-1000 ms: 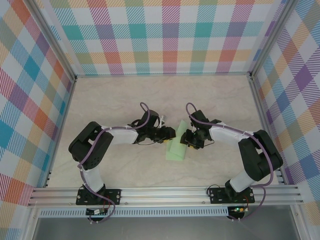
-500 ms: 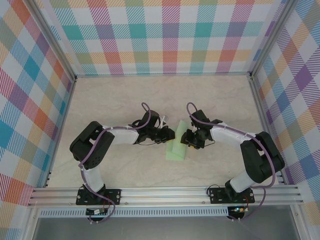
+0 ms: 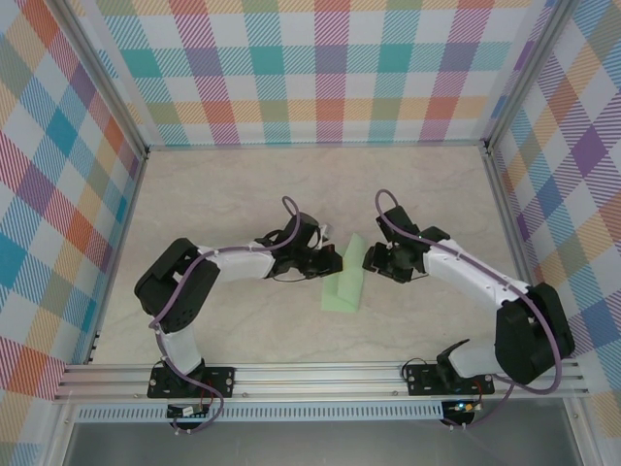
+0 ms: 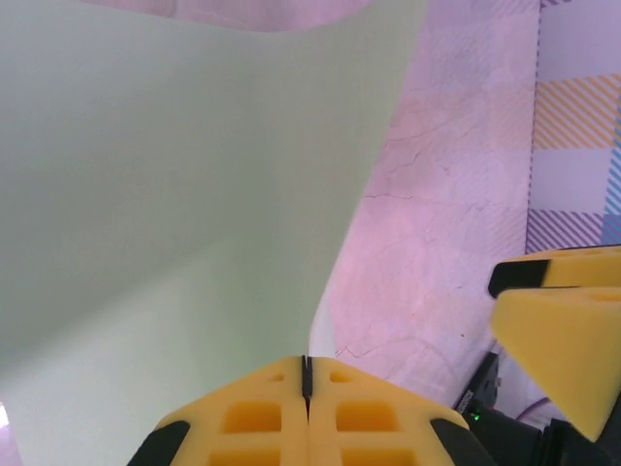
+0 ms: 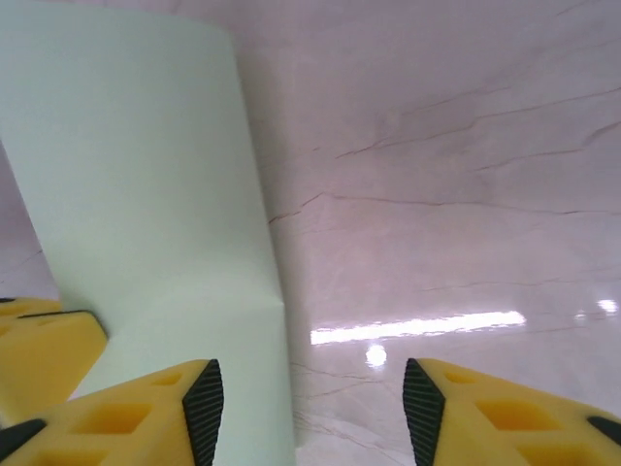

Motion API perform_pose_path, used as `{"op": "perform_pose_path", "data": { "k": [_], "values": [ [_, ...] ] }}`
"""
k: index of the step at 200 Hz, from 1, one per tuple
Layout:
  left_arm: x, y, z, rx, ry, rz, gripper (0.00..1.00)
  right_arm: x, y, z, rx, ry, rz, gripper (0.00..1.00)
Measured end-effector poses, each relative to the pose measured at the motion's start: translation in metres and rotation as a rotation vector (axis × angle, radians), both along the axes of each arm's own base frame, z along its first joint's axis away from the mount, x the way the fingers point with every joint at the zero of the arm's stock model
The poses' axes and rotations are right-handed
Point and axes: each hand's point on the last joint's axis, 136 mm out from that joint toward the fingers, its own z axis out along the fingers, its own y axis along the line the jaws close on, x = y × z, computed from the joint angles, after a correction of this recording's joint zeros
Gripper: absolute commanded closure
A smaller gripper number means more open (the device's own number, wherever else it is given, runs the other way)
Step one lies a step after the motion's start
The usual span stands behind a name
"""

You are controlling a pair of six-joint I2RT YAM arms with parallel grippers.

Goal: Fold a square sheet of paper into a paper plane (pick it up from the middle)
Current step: Hold the square sheet of paper at the center of the table.

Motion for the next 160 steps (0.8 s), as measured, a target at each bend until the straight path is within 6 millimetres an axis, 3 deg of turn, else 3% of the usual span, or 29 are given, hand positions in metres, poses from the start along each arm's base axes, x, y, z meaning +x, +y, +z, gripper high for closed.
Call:
{"op": "perform_pose_path", "data": {
  "k": [37,62,87,127,160],
  "values": [
    [-0.014,-0.029,0.034,0.122,-0.124,-0.049,0.98,-0.003,-0.041,0.007,-0.1,-0.011,-0.159,0.35],
    [-0.025,-0.041,0.044,0.151,-0.152,-0.07,0.98,-0.008,-0.066,0.009,-0.121,-0.018,-0.26,0.28],
    [-0.026,-0.054,0.032,0.157,-0.128,-0.074,0.99,-0.014,-0.083,0.007,-0.134,-0.011,-0.327,0.24],
    [-0.028,-0.056,-0.017,0.235,-0.045,-0.068,0.99,-0.018,-0.087,0.002,-0.125,0.009,-0.349,0.22],
    [-0.024,-0.052,-0.006,0.203,-0.049,-0.057,0.99,-0.013,-0.072,0.003,-0.059,0.003,-0.281,0.22]
  ]
}}
